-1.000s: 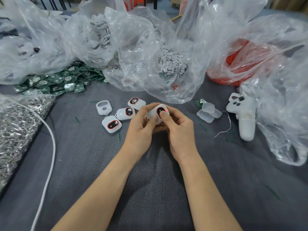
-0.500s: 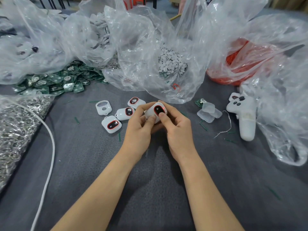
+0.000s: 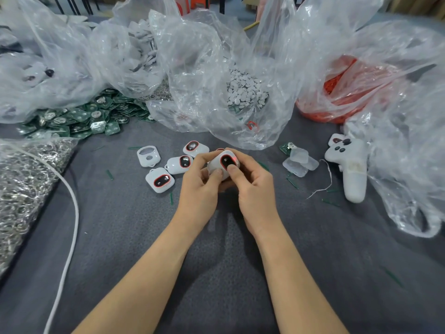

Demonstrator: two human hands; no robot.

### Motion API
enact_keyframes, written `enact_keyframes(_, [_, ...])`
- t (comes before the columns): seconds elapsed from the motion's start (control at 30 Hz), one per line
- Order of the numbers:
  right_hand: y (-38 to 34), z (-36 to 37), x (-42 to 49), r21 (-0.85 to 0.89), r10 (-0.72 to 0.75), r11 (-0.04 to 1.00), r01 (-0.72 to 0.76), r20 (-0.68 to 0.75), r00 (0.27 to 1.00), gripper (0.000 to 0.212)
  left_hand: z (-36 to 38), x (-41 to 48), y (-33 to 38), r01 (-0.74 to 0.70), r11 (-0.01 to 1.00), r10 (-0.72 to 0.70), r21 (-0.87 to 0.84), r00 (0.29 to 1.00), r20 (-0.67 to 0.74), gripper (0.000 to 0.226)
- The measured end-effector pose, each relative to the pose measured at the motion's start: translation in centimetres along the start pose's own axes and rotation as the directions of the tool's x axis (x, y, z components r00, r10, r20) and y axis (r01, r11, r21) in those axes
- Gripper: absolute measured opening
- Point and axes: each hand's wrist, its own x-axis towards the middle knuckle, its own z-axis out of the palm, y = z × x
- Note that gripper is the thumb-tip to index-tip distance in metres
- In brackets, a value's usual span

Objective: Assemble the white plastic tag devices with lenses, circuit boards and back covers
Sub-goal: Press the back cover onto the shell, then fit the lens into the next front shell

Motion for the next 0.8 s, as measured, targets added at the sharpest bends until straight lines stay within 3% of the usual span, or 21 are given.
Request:
enact_keyframes(0.23, [-0.2,0.0,0.0,0.037,-0.008,0.999,0.009,-0.025,1.0,0.021,-0.2,0.3,0.1,0.054,0.996,-0.051,-0.071,0.998,0.041,0.03])
enact_keyframes(0.57, [-0.5,-0.3,0.0,0.041,0.016,0.999,-0.014,-0.052,0.999,0.022,0.0,0.3,-0.1,0.019,1.0,-0.02,0.008,0.996,0.088,0.028])
enact_keyframes(0.67, [-1.1,-1.0,0.1,0.095,0.019,0.995,-0.009,-0.11,0.994,0.023,0.3,0.1,0.0,-0.029,0.986,0.007,0.165,0.991,0.132,0.024])
enact_keyframes(0.8, [-1.9,-4.6,0.4,0.189,0.123,0.979,-0.08,-0.228,0.966,0.023,1.4,1.6,1.5,-0.194,0.855,0.172,0.48,0.981,0.089,0.02])
